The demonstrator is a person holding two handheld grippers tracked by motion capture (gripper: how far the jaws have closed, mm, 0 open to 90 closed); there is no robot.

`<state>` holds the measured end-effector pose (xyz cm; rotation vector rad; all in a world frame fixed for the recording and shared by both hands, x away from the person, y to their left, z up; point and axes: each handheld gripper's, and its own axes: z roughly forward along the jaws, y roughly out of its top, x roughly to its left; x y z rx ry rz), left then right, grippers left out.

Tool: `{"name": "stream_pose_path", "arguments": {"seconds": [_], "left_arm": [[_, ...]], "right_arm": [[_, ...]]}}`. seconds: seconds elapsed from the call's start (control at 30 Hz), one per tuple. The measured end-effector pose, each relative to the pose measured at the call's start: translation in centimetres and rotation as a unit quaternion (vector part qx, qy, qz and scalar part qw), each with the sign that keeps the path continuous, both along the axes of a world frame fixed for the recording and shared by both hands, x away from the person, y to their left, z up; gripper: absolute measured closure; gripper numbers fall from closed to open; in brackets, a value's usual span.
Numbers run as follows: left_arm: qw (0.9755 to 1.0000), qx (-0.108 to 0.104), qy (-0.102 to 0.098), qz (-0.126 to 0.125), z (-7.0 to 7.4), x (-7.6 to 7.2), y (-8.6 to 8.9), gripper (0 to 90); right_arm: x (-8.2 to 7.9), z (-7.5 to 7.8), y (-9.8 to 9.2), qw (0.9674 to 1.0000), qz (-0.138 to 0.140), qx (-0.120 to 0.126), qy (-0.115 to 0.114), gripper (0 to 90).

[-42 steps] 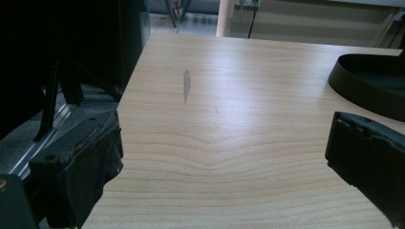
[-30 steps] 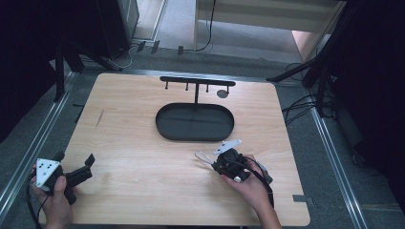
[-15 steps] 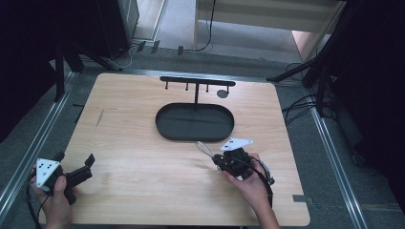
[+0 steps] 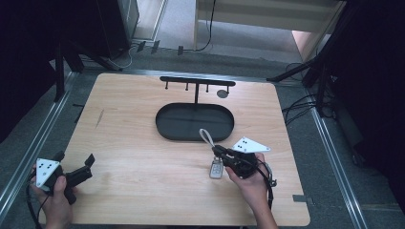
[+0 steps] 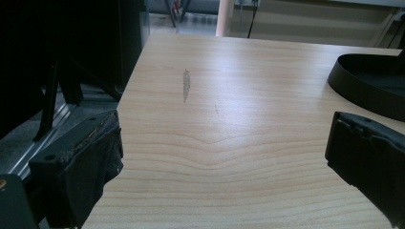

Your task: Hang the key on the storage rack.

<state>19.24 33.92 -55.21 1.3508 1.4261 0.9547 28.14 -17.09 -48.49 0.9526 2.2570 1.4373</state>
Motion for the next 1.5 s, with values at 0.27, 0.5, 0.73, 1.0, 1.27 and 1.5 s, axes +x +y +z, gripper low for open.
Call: {"name": "stream_pose_path", "arguments": {"seconds": [0.27,0.5,0.73,1.0,1.27,1.5], "left_arm": [[1.0000,0.001,0.000,0.000,0.0,0.0,0.0,0.0],[1.0000,-0.001,0.000,0.001,0.0,0.0,0.0,0.0],[1.0000,-0.001,0.001,0.001,0.0,0.0,0.0,0.0],[1.0000,-0.001,0.001,0.001,0.0,0.0,0.0,0.0],[1.0000,-0.003,0.001,0.001,0.0,0.0,0.0,0.0],[1.0000,-0.003,0.001,0.000,0.0,0.1,0.0,0.0]], "right_arm": [[-0.4,-0.3,-0.3,0.9973,-0.021,0.032,-0.063,83.6],[-0.8,-0.9,-0.7,0.9900,-0.048,0.062,-0.117,83.6],[-1.3,-0.6,-0.6,0.9727,-0.123,0.096,-0.172,83.6],[-1.0,0.0,0.8,0.9586,-0.163,0.096,-0.213,83.6],[0.0,0.2,2.1,0.9502,-0.189,0.104,-0.225,83.6],[1.0,0.4,2.8,0.9465,-0.205,0.111,-0.223,83.6]]}}
